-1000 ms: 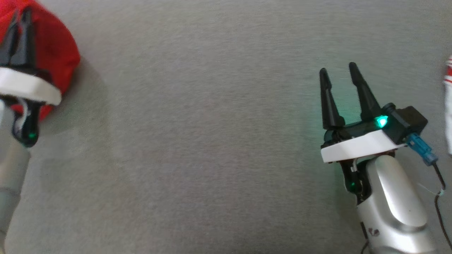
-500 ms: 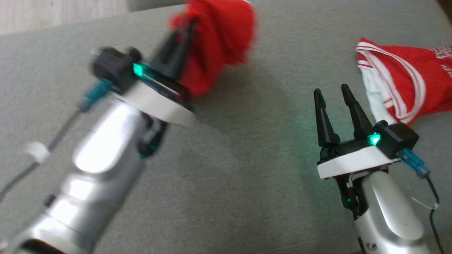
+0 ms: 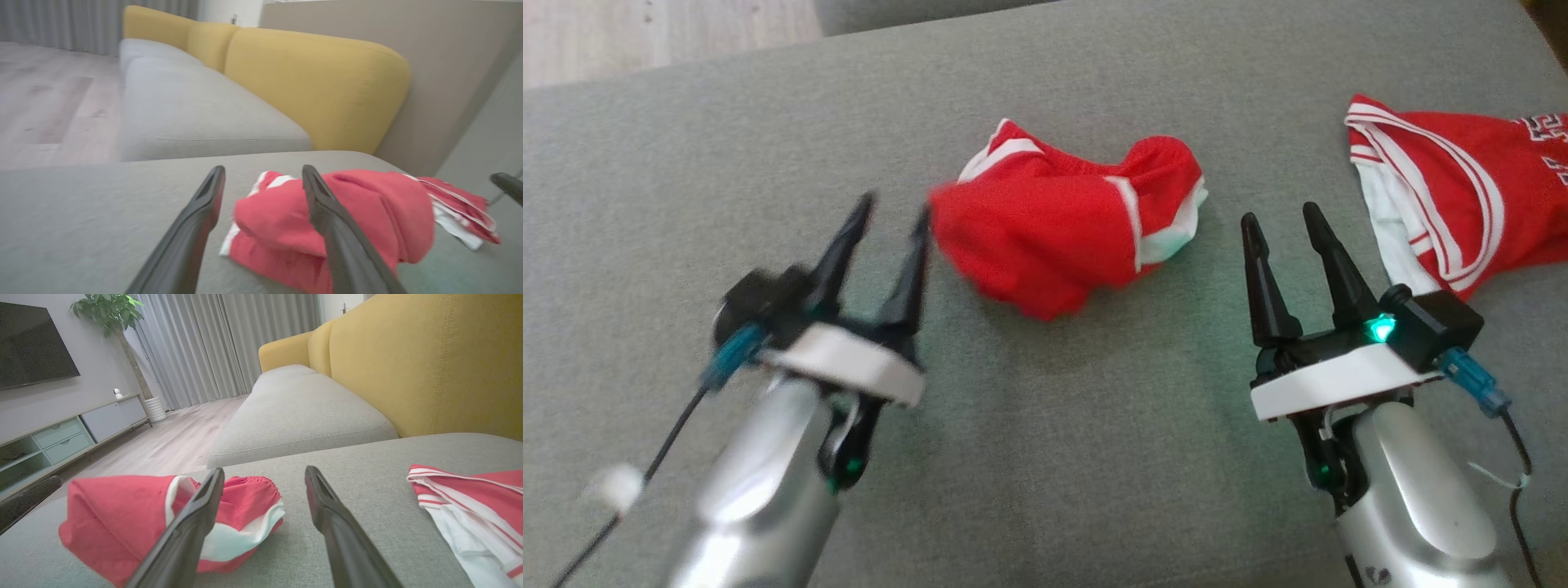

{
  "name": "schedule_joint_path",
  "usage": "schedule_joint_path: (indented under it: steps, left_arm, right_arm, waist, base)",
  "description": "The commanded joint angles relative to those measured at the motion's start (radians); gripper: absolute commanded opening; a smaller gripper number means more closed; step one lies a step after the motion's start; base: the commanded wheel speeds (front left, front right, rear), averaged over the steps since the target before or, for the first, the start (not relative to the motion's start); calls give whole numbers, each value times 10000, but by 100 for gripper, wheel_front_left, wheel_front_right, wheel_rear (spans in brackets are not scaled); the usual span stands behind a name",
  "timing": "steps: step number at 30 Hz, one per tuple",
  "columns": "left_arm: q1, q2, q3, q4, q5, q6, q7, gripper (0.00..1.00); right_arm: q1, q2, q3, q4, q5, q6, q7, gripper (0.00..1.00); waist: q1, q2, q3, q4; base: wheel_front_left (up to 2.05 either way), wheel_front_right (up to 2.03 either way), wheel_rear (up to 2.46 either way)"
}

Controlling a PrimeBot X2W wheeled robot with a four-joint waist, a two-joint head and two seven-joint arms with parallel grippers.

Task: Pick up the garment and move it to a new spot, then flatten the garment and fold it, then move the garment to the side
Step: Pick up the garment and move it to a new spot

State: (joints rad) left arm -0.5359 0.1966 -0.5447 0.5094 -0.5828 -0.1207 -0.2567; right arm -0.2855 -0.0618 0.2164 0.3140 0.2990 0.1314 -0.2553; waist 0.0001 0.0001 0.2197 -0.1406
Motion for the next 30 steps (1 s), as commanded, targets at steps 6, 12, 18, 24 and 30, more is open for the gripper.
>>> schedule_joint_path:
  steps: [6,12,18,24,30]
  left_arm:
    - [2363,-274,3639,-1212,1025,366,-51,100]
    - [3781,-834,5377,-1934,2079,256,-51,100]
    - [5133,-1359,6448,-2829,3192,3,-51,100]
    - [5783,-1457,6473,-3168,3053,-57,-51,100]
    - [5749,-1461,6182,-3257,2892,-68,-51,100]
  right_arm:
    - [-125,116,-27,-114,-159,-7,-65,100]
    - [53,116,-148,219,-437,-7,-65,100]
    - [442,116,-410,714,-727,-7,-65,100]
    - [781,116,-537,1029,-810,-7,-65,100]
    - [734,116,-460,1007,-747,-7,-65,100]
  waist:
    - [-1,-1,-242,348]
    - [-1,-1,-482,621]
    - [-1,-1,-852,861]
    - [-1,-1,-1067,933]
    - [-1,-1,-983,952]
  base:
    - [0,0,0]
    - [0,0,0]
    - [0,0,0]
    - [0,0,0]
    - [0,0,0]
